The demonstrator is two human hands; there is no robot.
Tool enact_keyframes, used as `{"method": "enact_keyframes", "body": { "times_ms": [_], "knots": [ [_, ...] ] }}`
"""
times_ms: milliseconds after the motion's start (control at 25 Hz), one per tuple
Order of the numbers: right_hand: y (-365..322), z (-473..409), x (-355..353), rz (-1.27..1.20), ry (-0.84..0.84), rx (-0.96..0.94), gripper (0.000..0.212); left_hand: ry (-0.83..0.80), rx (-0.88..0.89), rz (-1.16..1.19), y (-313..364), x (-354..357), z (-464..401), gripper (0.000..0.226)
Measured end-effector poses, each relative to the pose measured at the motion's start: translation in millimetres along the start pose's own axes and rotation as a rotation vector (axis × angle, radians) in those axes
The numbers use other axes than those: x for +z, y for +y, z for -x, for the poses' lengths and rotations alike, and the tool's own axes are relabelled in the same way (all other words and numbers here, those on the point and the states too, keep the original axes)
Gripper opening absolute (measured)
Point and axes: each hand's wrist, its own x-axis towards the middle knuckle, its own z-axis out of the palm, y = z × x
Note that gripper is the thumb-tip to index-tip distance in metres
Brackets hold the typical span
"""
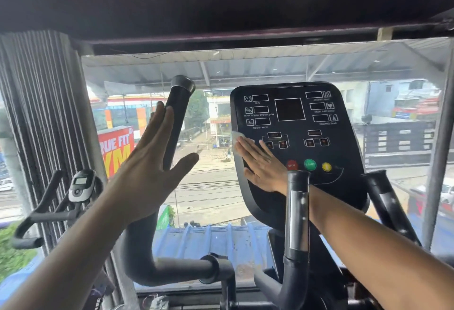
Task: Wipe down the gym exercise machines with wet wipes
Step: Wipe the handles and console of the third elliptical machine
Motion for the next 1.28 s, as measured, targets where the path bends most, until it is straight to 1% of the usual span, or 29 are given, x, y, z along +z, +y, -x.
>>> {"method": "enact_keyframes", "body": {
  "times_ms": [160,320,440,640,720,760,840,960,1080,1160,1280],
  "knots": [
    [27,-50,-24,0.055,-0.052,0.033,0.076,0.033,0.002,-0.041,-1,4,2,0.092],
    [44,-56,-34,0.128,-0.105,-0.036,0.080,0.032,0.005,-0.043,-1,4,2,0.090],
    [39,-36,-51,0.233,-0.206,-0.189,0.082,0.041,0.022,-0.016,-1,5,2,0.090],
    [10,6,-64,0.413,-0.398,-0.531,0.085,0.071,0.052,0.021,-4,7,4,0.087],
    [8,3,-72,0.457,-0.466,-0.623,0.086,0.075,0.052,0.021,-5,6,5,0.086],
    [8,-3,-78,0.473,-0.487,-0.634,0.085,0.072,0.044,0.022,-5,6,6,0.086],
    [15,-24,-86,0.482,-0.492,-0.533,0.083,0.064,0.036,0.032,-5,6,6,0.087],
    [34,-67,-96,0.477,-0.425,-0.329,0.075,0.062,0.041,0.042,-3,5,6,0.086],
    [39,-105,-108,0.518,-0.409,-0.185,0.069,0.081,0.054,0.033,-6,6,4,0.085],
    [30,-112,-108,0.546,-0.420,-0.153,0.068,0.066,0.043,0.026,-6,6,5,0.084],
    [19,-96,-100,0.531,-0.486,-0.201,0.072,0.059,0.044,0.035,-5,7,6,0.083]
  ]
}}
